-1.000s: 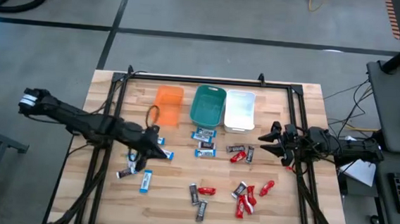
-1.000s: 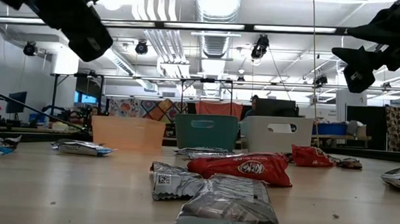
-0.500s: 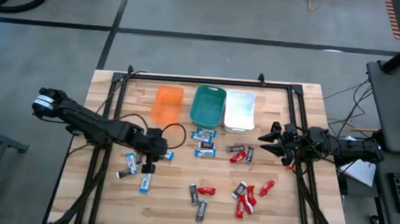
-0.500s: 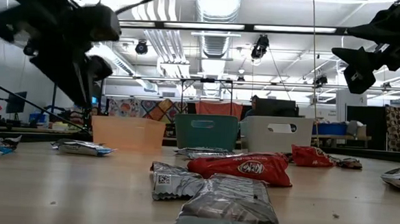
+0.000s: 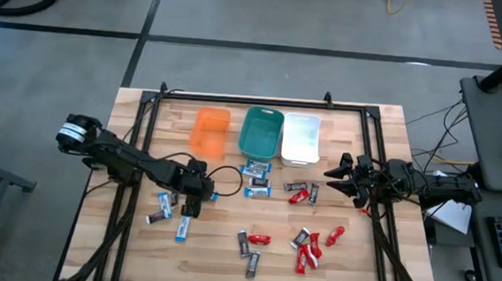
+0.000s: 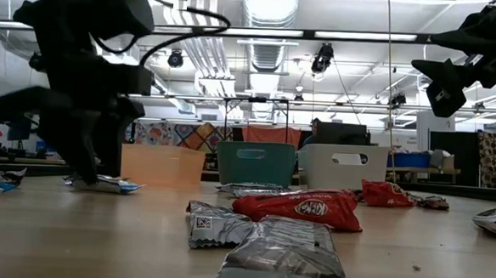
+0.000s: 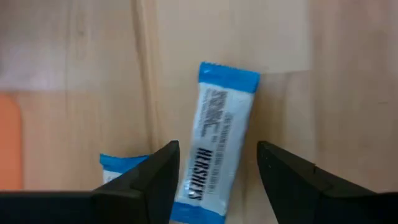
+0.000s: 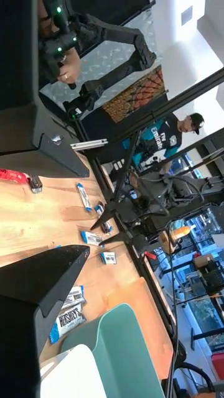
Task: Organize candy in baskets
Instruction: Put the white chocolate into the orange bin
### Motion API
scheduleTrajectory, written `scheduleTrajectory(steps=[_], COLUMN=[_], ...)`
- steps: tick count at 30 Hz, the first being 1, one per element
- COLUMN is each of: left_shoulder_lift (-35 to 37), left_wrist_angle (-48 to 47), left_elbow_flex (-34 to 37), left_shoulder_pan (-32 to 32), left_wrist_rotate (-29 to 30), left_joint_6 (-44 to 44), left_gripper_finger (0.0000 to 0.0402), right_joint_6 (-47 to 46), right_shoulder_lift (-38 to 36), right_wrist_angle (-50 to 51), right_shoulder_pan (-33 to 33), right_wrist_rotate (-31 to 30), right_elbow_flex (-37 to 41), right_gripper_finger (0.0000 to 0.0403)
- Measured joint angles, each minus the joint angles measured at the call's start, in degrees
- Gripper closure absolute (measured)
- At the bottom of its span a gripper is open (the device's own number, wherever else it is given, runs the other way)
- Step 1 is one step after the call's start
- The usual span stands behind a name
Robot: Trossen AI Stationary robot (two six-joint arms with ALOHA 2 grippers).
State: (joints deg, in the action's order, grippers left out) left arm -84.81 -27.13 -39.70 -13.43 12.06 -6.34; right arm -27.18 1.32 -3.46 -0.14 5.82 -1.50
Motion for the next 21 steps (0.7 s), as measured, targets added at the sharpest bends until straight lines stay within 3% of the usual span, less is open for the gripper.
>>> scheduleTrajectory(steps=[8,21], left_shoulder_lift=[-3.16,-2.3], left_wrist_angle=[0.36,0.52], left_elbow_flex=[-0.17,0.04], left_shoulder_pan=[-0.03,-0.04], left_wrist_rotate=[0.88,0.01], left_joint_6=[-0.57,-0.58], left_gripper_finger=[0.0225,0.032], right_joint_6=[0.02,0.11], right_shoulder_lift=[0.0,-0.02], right_wrist_angle=[0.0,-0.02], right_shoulder_pan=[0.0,0.0], right_wrist_rotate=[0.04,0.04], right_elbow_flex=[0.0,0.0], right_gripper_finger=[0.0225,0.0225])
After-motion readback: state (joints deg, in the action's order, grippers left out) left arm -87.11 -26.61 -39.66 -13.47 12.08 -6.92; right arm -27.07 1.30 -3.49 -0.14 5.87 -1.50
